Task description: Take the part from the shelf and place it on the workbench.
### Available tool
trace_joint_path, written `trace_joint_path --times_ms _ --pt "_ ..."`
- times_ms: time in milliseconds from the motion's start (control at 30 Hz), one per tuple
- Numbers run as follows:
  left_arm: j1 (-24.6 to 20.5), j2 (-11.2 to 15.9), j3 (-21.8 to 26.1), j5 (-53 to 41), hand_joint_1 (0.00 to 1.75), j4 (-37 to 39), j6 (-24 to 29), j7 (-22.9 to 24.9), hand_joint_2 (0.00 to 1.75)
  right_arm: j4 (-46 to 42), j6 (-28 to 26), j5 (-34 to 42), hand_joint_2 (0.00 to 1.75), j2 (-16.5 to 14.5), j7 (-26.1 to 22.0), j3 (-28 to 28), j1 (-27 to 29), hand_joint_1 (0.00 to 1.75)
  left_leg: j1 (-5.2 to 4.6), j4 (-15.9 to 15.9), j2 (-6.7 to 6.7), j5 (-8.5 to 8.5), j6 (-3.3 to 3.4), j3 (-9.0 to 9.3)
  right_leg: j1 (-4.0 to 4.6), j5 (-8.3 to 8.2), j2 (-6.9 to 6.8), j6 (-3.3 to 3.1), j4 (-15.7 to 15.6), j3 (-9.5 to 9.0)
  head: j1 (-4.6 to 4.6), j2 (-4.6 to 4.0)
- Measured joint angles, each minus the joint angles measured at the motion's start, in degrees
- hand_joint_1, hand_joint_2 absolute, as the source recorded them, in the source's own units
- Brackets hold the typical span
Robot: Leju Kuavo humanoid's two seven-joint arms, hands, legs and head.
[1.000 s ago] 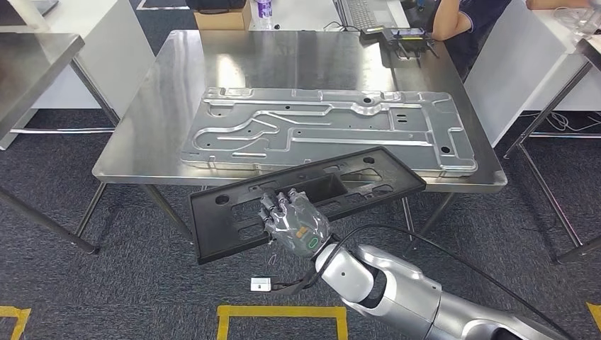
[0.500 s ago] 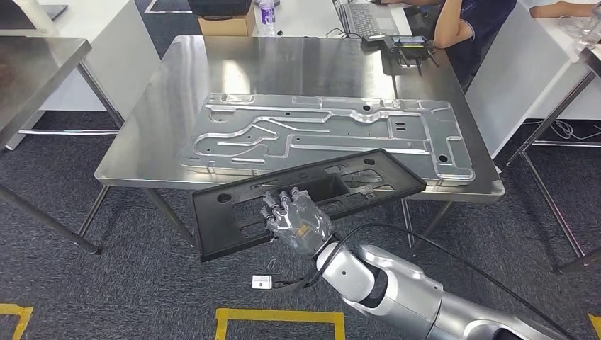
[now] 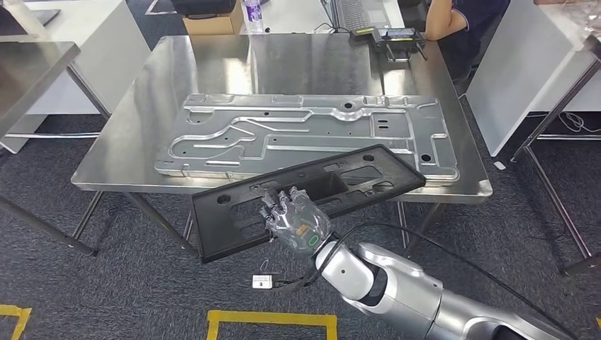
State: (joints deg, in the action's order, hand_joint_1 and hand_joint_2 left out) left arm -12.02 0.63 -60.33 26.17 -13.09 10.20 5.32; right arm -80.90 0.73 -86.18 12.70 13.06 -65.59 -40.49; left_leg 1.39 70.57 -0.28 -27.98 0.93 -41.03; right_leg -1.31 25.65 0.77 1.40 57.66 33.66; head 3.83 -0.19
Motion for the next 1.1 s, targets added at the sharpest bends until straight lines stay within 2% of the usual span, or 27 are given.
trace_joint_path --times_ms 67,100,133,167,233,300,333,400,433,467,500,567,600,667,733,800,833,900,933,967,1000,1067,1100 --pt "0.1 0.1 0.0 0.0 0.00 0.0 0.0 0.0 1.75 -0.4 0.0 0.0 1.75 -0.1 0.0 0.0 -0.3 1.75 -1.11 -8.2 0.13 4.26 2.00 3.43 0.56 0.43 0.03 -0.22 -0.1 -0.67 -0.02 0.00" --pt "0.0 0.1 0.0 0.0 0.00 0.0 0.0 0.0 1.75 -0.6 0.0 0.0 1.75 -0.1 0.0 0.0 -0.5 1.75 -1.63 -11.3 0.20 5.36 2.78 4.68 0.68 0.60 0.03 -0.16 -0.1 -0.79 -0.02 0.01" --pt "0.0 0.1 0.0 0.0 0.00 0.0 0.0 0.0 1.75 -0.7 0.0 0.0 1.75 -0.1 -0.1 -0.1 -0.7 1.75 -2.02 -13.1 0.25 5.70 3.33 5.31 0.68 0.72 -0.02 0.00 -0.1 -0.80 -0.03 0.00" --pt "0.0 0.1 0.0 0.0 0.00 0.0 0.0 0.0 1.75 -0.9 0.0 0.0 1.75 -0.1 -0.1 -0.1 -0.8 1.75 -2.24 -13.6 0.25 5.48 3.56 5.47 0.68 0.79 -0.11 0.25 -0.3 -0.78 -0.02 0.00" --pt "0.1 0.1 0.0 0.0 0.00 0.0 0.0 0.0 1.75 -1.2 0.1 0.0 1.75 -0.1 -0.2 -0.2 -1.0 1.75 -2.09 -14.7 0.07 5.62 3.30 6.14 0.58 0.97 -0.33 0.81 -0.5 -1.00 0.01 0.00" --pt "0.2 0.0 0.0 0.0 0.00 0.0 0.1 -0.1 1.75 -1.5 0.1 0.0 1.75 -0.1 -0.2 -0.2 -1.3 1.75 -1.59 -15.9 -0.04 5.95 3.01 7.33 0.69 2.39 -0.45 1.32 1.9 -0.12 -0.03 0.00" --pt "0.2 0.0 0.0 0.0 0.00 0.0 0.1 -0.1 1.75 -1.6 0.1 0.0 1.75 0.0 -0.2 -0.3 -1.5 1.75 -1.41 -16.2 -0.07 5.98 2.98 7.76 0.66 3.81 -0.49 1.53 4.9 1.40 -0.07 0.01" --pt "0.2 -0.1 0.0 0.0 0.00 0.0 0.2 -0.2 1.75 -1.6 0.2 0.0 1.75 0.0 -0.4 -0.4 -1.7 1.75 -1.39 -16.3 -0.14 5.66 3.13 8.17 0.65 6.61 -0.48 1.94 12.4 5.72 -0.10 0.00" --pt "0.2 -0.1 0.0 0.0 0.00 0.0 0.2 -0.2 1.75 -1.6 0.3 0.0 1.75 0.0 -0.4 -0.5 -1.6 1.75 -1.37 -16.3 -0.17 5.46 3.12 8.35 0.60 6.87 -0.49 2.11 14.7 7.35 -0.10 0.00" --pt "0.3 -0.2 0.0 0.0 0.00 0.0 0.2 -0.2 1.75 -1.6 0.4 0.0 1.75 0.1 -0.5 -0.6 -1.6 1.75 -1.34 -16.3 -0.22 5.23 3.04 8.58 0.53 5.94 -0.50 2.25 14.8 7.94 -0.11 -0.01" --pt "0.4 -0.2 0.0 0.0 0.00 0.0 0.2 -0.2 1.75 -1.6 0.5 0.0 1.75 0.1 -0.6 -0.7 -1.6 1.75 -1.30 -16.3 -0.29 4.96 2.89 8.89 0.44 3.86 -0.51 2.33 12.4 7.24 -0.12 -0.01" --pt "0.4 -0.3 0.0 0.0 0.00 0.0 0.2 -0.2 1.75 -1.6 0.5 0.0 1.75 0.2 -0.6 -0.8 -1.8 1.75 -1.24 -16.1 -0.42 4.33 2.45 9.56 0.29 -0.62 -0.50 2.30 4.5 3.86 -0.13 -0.01" --pt "0.4 -0.3 0.0 0.0 0.00 0.0 0.2 -0.2 1.75 -1.6 0.5 0.0 1.75 0.2 -0.6 -0.8 -1.9 1.75 -1.31 -16.0 -0.47 3.99 2.16 9.75 0.31 -1.99 -0.45 2.07 1.1 2.31 -0.13 0.00" --pt "0.4 -0.3 0.0 0.1 0.00 0.0 0.2 -0.2 1.75 -1.7 0.6 -0.1 1.75 0.3 -0.6 -0.8 -2.1 1.75 -1.45 -15.8 -0.49 3.56 1.63 9.83 0.55 -2.45 -0.36 1.31 -1.6 1.03 -0.12 0.01" --pt "0.5 -0.4 0.0 0.2 0.00 0.0 0.2 -0.2 1.75 -1.8 0.7 -0.1 1.75 0.5 -0.6 -0.8 -2.2 1.75 -1.40 -15.8 -0.46 3.33 1.18 9.77 0.71 -2.43 -0.35 0.55 -1.7 1.01 -0.09 0.01" --pt "0.6 -0.4 0.0 0.2 0.00 0.0 0.2 -0.2 1.75 -1.9 0.7 -0.1 1.75 0.6 -0.6 -0.8 -2.4 1.75 -1.20 -13.8 -0.33 2.02 0.60 8.82 0.53 -2.36 -0.40 -0.15 -1.9 0.87 -0.03 0.01" --pt "0.6 -0.4 0.0 0.3 0.00 0.0 0.2 -0.2 1.75 -2.0 0.7 -0.1 1.75 0.6 -0.6 -0.8 -2.6 1.75 -1.08 -11.0 -0.27 0.61 0.28 7.45 0.40 -2.32 -0.44 -0.42 -2.0 0.77 0.00 0.01" --pt "0.6 -0.4 0.0 0.3 0.00 0.0 0.2 -0.2 1.75 -2.1 0.8 -0.1 1.75 0.6 -0.6 -0.8 -2.7 1.75 -0.89 -2.7 -0.20 -2.67 -0.22 3.22 0.37 -2.12 -0.48 -0.74 -2.0 0.68 0.05 0.00" --pt "0.6 -0.4 0.0 0.2 0.00 0.0 0.2 -0.3 1.75 -2.1 0.9 -0.1 1.75 0.6 -0.6 -0.8 -2.7 1.75 -0.81 0.7 -0.18 -3.58 -0.38 1.22 0.38 -2.05 -0.49 -0.78 -2.0 0.63 0.06 0.00" --pt "0.6 -0.4 0.0 0.2 0.00 0.0 0.2 -0.3 1.75 -2.1 1.0 -0.1 1.75 0.6 -0.6 -0.8 -2.7 1.75 -0.75 2.2 -0.15 -3.39 -0.45 0.11 0.37 -1.94 -0.49 -0.77 -2.0 0.52 0.06 0.00" --pt "0.5 -0.4 0.1 0.2 0.00 0.0 0.3 -0.4 1.75 -2.2 1.2 -0.1 1.75 0.7 -0.6 -0.8 -2.7 1.75 -0.70 1.2 -0.12 -2.04 -0.46 0.19 0.35 -1.81 -0.47 -0.71 -2.0 0.33 0.06 0.00" --pt "0.6 -0.4 0.1 0.2 0.00 0.0 0.3 -0.4 1.75 -2.4 1.4 -0.1 1.75 0.7 -0.6 -0.8 -2.7 1.75 -0.62 -6.6 -0.01 2.64 -0.25 3.27 0.31 -1.42 -0.39 -0.42 -2.0 -0.30 0.07 0.00" --pt "0.7 -0.4 0.1 0.1 0.00 0.0 0.3 -0.4 1.75 -2.5 1.4 -0.1 1.75 0.7 -0.6 -0.8 -2.8 1.75 -0.73 -10.7 0.03 4.33 -0.08 5.08 0.40 -1.21 -0.34 -0.21 -2.0 -0.55 0.08 0.00"
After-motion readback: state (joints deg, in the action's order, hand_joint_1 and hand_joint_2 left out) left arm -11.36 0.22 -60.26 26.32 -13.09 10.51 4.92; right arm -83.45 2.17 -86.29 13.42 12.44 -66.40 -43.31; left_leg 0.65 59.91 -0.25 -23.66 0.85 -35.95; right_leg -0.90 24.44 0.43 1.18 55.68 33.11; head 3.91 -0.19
